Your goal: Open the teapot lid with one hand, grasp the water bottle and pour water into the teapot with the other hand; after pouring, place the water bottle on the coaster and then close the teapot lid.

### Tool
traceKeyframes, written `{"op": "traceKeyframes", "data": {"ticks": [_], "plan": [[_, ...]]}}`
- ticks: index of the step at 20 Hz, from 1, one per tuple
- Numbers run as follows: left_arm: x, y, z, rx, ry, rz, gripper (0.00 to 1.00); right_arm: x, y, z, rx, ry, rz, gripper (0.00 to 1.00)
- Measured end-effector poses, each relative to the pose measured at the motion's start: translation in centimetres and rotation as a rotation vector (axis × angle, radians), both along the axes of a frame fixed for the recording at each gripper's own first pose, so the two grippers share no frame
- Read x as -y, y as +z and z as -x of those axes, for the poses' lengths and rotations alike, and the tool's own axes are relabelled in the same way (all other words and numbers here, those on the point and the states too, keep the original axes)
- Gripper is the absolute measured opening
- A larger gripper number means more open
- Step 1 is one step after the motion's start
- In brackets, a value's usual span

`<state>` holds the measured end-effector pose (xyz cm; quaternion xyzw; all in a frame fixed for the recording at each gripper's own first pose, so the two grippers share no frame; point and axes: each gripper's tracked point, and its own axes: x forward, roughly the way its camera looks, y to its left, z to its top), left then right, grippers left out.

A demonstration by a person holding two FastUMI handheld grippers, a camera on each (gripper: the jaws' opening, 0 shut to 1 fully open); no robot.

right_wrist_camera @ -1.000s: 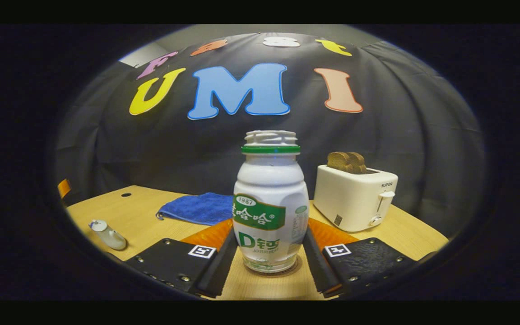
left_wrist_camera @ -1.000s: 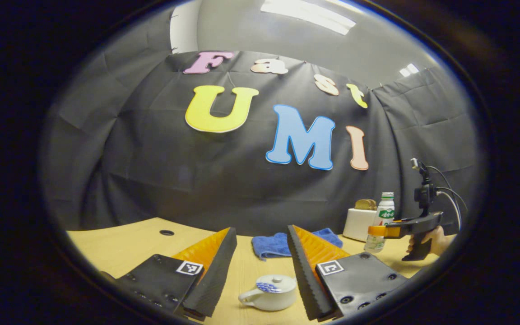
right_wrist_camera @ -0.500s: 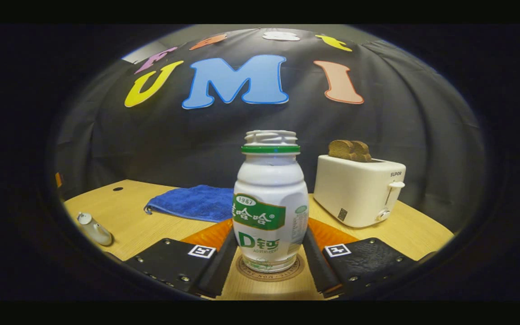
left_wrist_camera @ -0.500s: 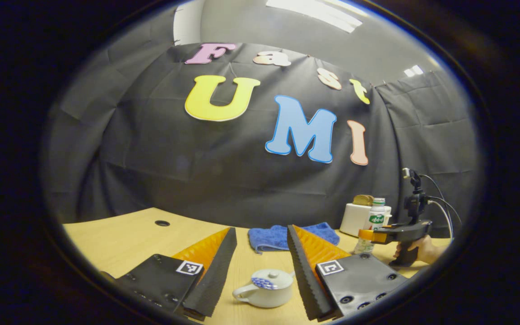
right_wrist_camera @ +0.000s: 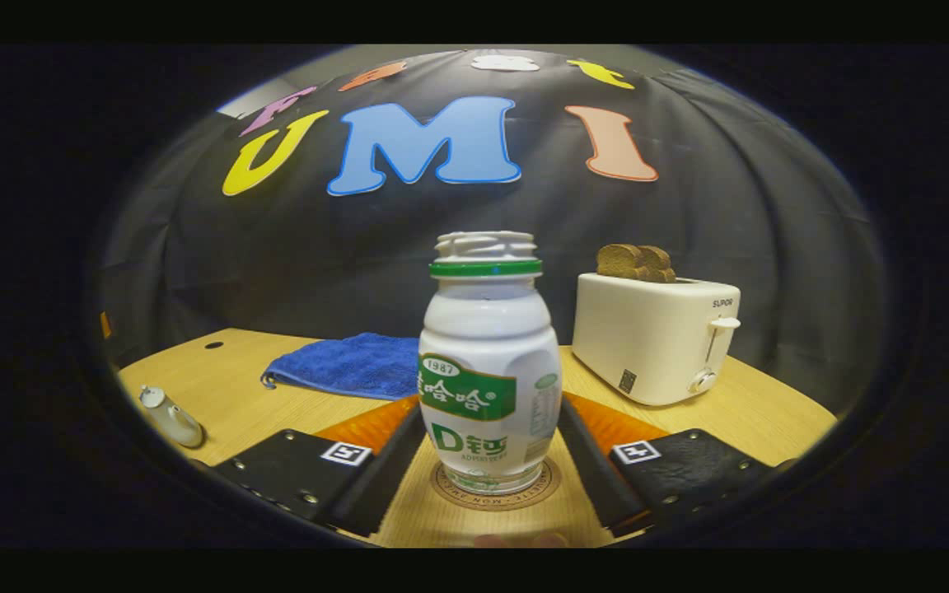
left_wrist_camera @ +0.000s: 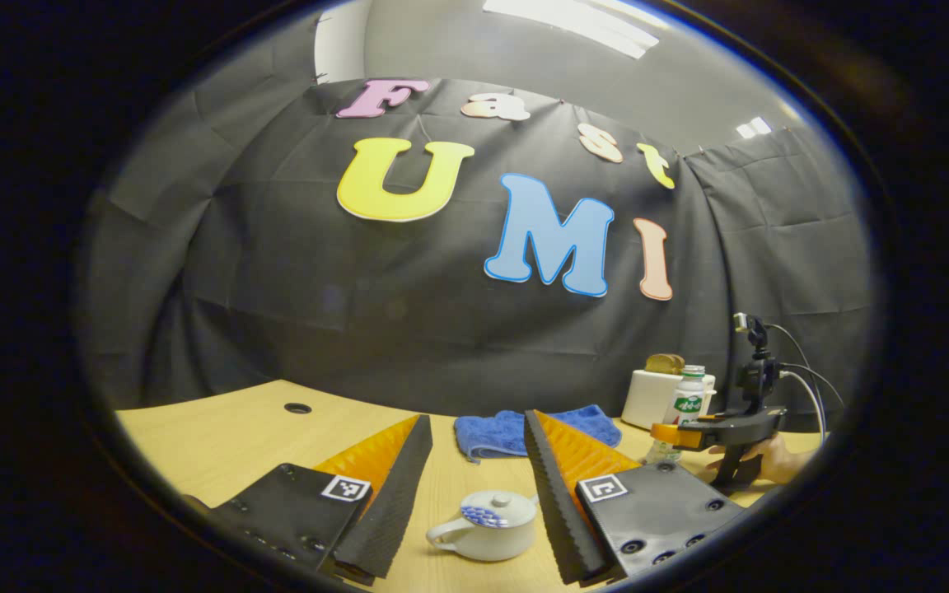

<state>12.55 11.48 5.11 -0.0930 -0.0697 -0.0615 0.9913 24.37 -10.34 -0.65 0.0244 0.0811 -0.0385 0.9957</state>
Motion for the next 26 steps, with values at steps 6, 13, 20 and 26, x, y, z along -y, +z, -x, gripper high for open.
{"op": "traceKeyframes", "data": {"ticks": [6, 13, 20, 26], "plan": [[-0.2, 0.1, 0.2, 0.011, 0.026, -0.034, 0.77, -0.1, 2.9, 4.1, 0.068, -0.014, 0.035, 1.0], [7.2, -2.4, 6.3, -0.102, 0.024, -0.087, 0.99, -5.5, 4.5, 19.1, 0.114, -0.014, 0.057, 0.99], [13.2, -5.4, 13.2, -0.158, 0.081, -0.196, 0.99, -9.0, 1.2, 25.5, 0.147, -0.026, 0.059, 1.0], [13.3, -5.2, 12.8, -0.135, 0.078, -0.19, 0.9, -9.8, 0.7, 25.8, 0.15, -0.029, 0.046, 0.95]]}}
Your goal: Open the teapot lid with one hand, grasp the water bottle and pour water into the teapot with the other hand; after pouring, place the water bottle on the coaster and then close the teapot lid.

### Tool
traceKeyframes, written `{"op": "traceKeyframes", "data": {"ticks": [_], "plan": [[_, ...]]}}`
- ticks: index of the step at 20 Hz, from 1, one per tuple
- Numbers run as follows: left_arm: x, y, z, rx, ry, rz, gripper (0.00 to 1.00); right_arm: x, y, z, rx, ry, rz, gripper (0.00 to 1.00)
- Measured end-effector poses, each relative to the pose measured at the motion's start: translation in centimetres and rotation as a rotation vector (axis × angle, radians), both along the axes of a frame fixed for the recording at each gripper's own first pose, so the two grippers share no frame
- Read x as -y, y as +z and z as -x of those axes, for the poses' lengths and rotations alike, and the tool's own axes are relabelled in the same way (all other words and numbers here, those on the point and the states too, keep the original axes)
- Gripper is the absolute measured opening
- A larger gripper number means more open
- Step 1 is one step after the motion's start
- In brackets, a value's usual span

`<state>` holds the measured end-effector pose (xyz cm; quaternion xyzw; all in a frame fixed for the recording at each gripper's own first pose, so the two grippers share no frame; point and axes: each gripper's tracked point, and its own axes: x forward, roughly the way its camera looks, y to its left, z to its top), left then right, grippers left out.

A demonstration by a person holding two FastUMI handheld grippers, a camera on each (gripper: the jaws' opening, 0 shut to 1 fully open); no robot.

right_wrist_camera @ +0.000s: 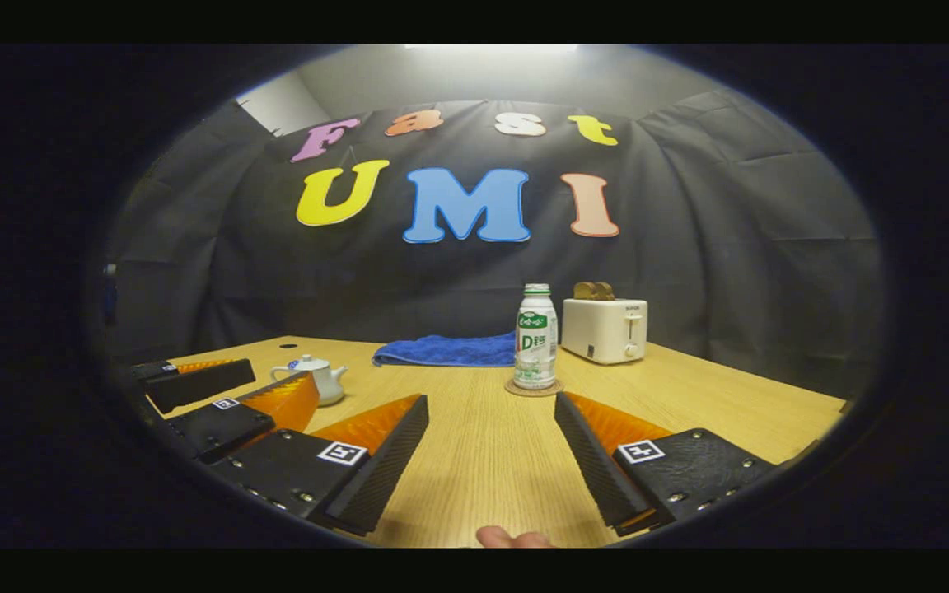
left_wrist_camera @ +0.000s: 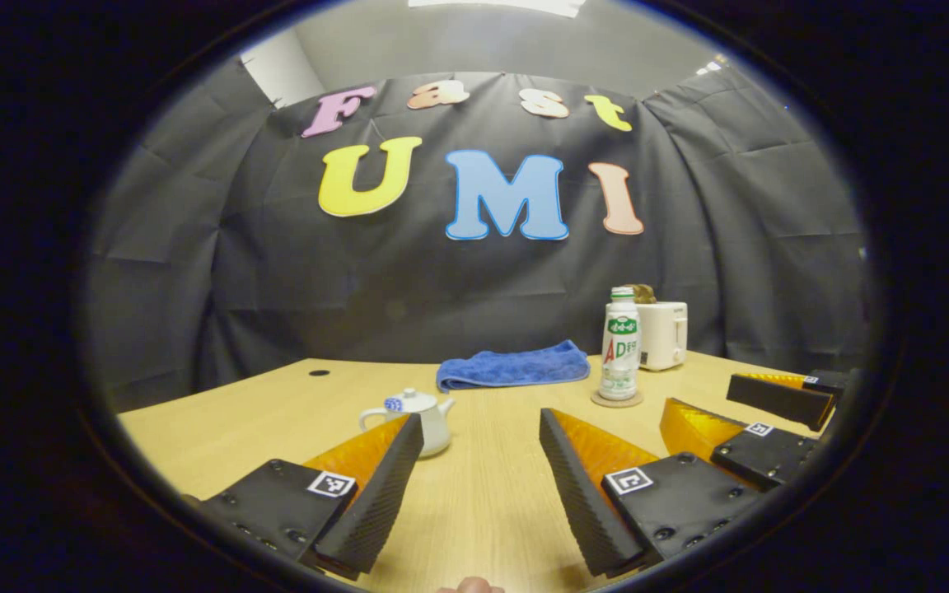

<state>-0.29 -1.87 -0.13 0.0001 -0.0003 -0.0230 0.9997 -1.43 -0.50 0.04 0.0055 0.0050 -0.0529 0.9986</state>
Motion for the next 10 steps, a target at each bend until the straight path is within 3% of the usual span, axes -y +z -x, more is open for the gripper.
{"op": "traceKeyframes", "data": {"ticks": [1, 10], "plan": [[0.0, 0.15, 0.13, 0.001, 0.0, 0.002, 0.99, 0.0, 0.12, 0.01, 0.0, -0.001, 0.002, 0.95], [0.42, 0.19, 0.3, 0.0, -0.035, 0.002, 0.99, 0.34, -0.13, -0.15, -0.002, -0.014, 0.0, 0.95]]}}
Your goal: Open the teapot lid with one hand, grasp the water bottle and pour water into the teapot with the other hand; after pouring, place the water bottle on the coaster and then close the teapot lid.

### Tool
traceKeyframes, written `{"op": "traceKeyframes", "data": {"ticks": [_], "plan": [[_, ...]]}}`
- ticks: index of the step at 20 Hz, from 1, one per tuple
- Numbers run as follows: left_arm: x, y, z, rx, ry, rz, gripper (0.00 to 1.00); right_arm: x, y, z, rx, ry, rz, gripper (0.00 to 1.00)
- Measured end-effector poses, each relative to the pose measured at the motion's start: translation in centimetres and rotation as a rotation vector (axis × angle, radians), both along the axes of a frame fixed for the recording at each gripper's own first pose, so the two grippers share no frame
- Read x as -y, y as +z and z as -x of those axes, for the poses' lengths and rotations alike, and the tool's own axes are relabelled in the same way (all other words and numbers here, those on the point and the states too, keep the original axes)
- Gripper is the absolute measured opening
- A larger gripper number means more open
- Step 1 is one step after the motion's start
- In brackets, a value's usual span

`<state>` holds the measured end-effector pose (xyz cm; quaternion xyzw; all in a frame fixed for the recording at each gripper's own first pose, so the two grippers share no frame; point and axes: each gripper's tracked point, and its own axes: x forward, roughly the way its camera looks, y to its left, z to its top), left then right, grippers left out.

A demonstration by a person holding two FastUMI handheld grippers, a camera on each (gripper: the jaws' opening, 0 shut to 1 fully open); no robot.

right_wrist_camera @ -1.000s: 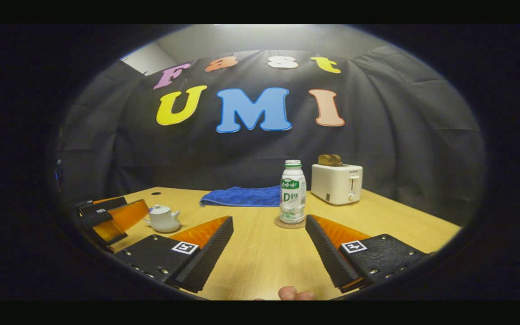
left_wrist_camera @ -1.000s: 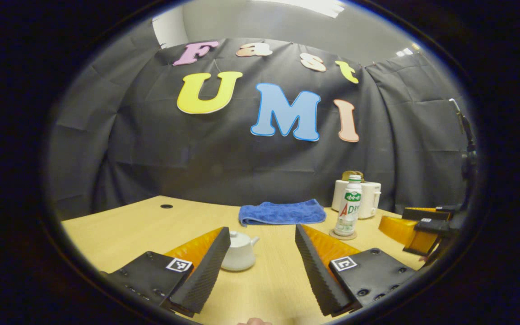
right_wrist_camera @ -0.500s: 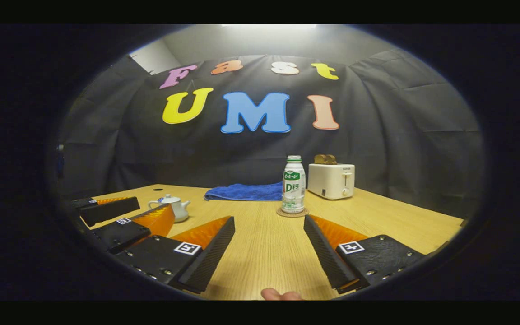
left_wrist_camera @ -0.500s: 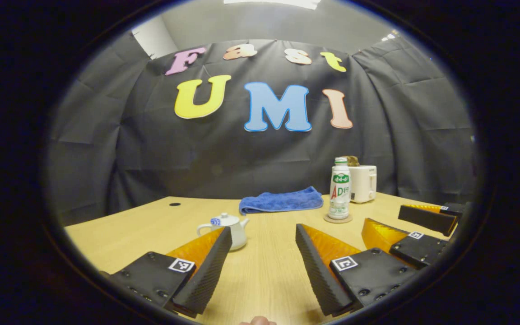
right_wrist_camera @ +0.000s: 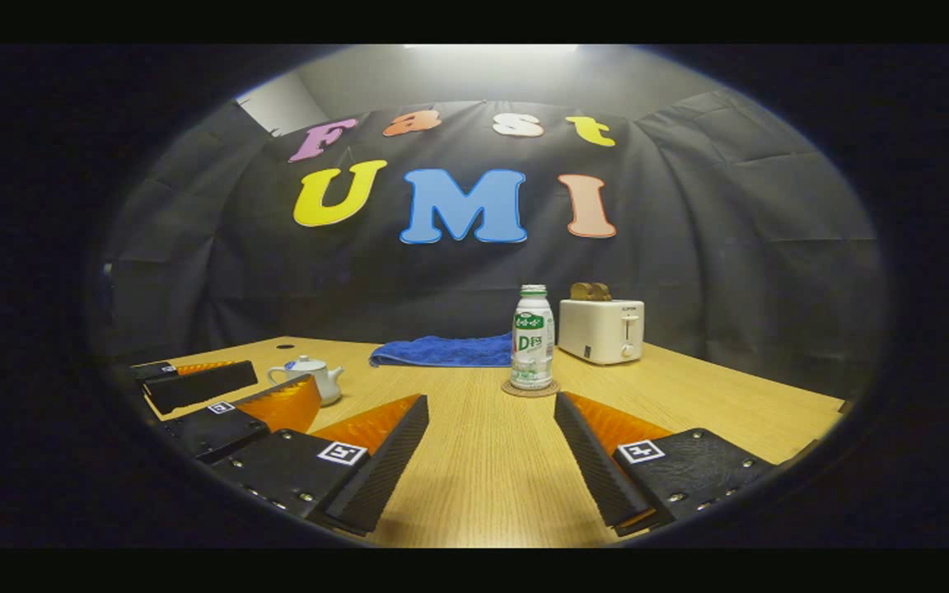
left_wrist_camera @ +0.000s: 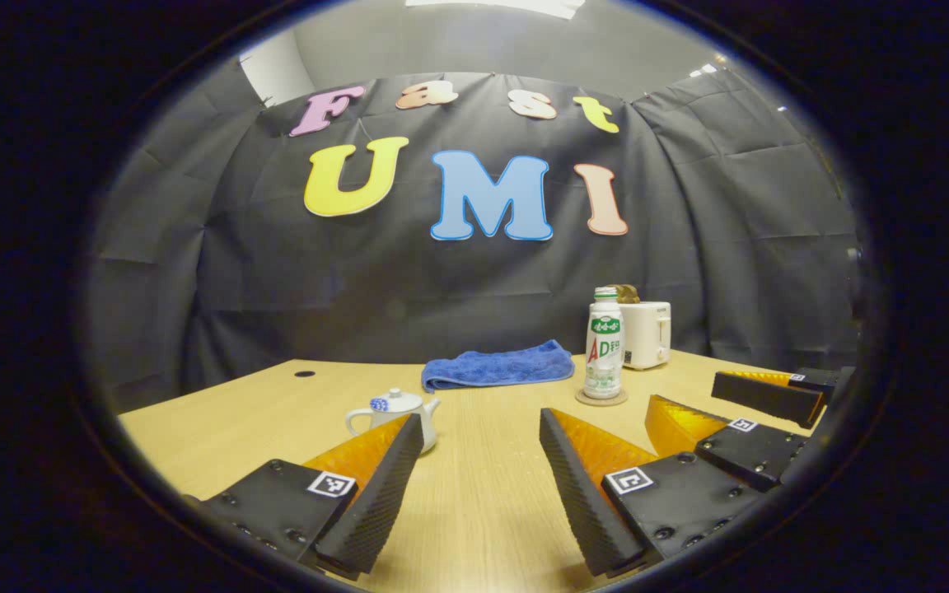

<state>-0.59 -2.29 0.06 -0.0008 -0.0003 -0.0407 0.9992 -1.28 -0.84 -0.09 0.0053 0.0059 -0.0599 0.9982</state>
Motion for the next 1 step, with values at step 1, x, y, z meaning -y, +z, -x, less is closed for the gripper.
{"op": "traceKeyframes", "data": {"ticks": [1], "plan": [[0.07, 0.05, -0.05, 0.0, 0.0, -0.001, 0.99, 0.03, -0.05, 0.01, -0.002, 0.0, -0.001, 0.95]]}}
